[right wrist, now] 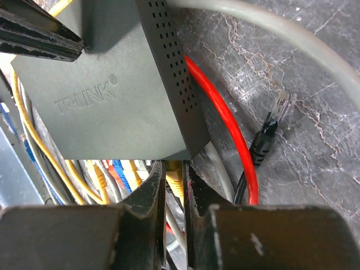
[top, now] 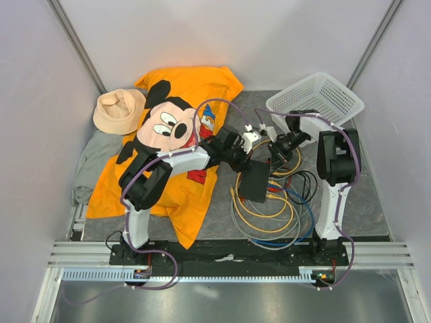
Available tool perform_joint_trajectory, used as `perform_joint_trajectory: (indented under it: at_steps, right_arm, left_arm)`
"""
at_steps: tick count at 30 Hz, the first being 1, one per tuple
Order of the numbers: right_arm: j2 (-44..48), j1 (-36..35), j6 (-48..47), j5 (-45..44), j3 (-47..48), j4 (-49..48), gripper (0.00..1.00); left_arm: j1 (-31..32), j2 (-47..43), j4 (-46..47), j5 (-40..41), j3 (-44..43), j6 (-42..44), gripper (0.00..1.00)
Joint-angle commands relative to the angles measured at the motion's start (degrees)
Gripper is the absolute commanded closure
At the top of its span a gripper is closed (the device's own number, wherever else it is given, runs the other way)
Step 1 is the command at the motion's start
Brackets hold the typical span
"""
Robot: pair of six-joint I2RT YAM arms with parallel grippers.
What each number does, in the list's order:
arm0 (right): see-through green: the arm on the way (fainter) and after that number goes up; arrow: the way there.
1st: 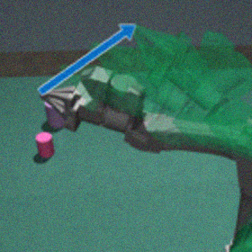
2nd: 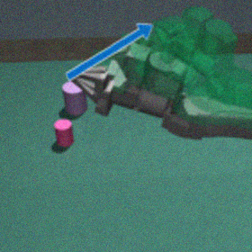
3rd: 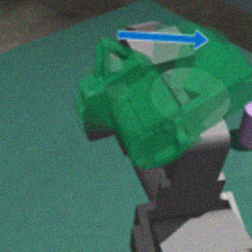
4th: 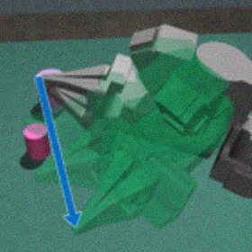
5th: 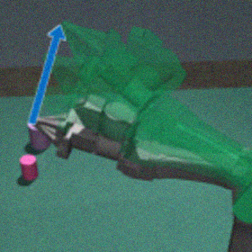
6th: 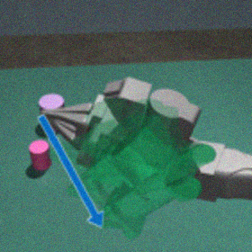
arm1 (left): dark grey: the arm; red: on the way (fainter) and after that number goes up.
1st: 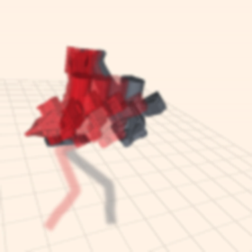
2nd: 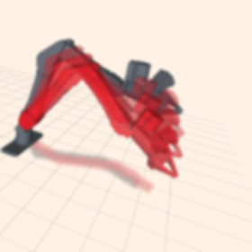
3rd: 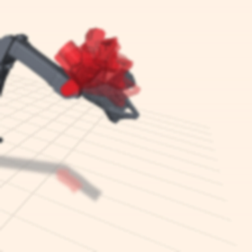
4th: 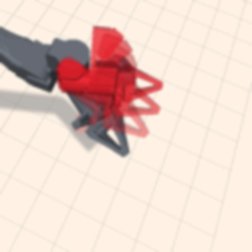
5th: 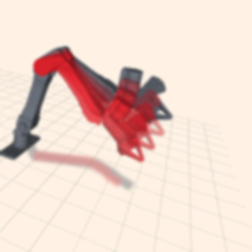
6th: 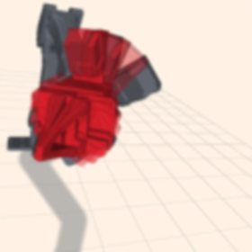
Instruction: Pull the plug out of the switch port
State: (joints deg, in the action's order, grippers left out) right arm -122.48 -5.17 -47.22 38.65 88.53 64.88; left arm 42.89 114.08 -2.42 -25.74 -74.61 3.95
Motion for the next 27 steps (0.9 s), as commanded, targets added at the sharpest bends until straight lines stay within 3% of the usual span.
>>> perform_joint_trajectory:
  at_steps: [1, 5, 18, 27]
  right_arm:
    - [-4.7, 1.1, -6.0, -11.9, 2.3, 1.4, 1.00]
    - [-5.0, 1.0, -2.8, -6.8, -0.2, 1.7, 1.00]
    - [3.8, 2.3, 2.6, -11.8, -7.5, -9.2, 1.00]
    - [11.0, 2.3, 7.4, 1.2, 6.6, -4.7, 1.00]
  left_arm:
    - [0.3, 2.1, -8.1, 1.9, 2.7, 2.8, 0.99]
    - [0.3, 2.3, -8.1, 2.2, 2.8, 3.2, 0.98]
    - [0.5, 3.6, -8.3, 1.9, 0.3, 3.3, 0.98]
    - [0.1, 3.0, -8.9, 1.3, 0.3, 4.1, 0.99]
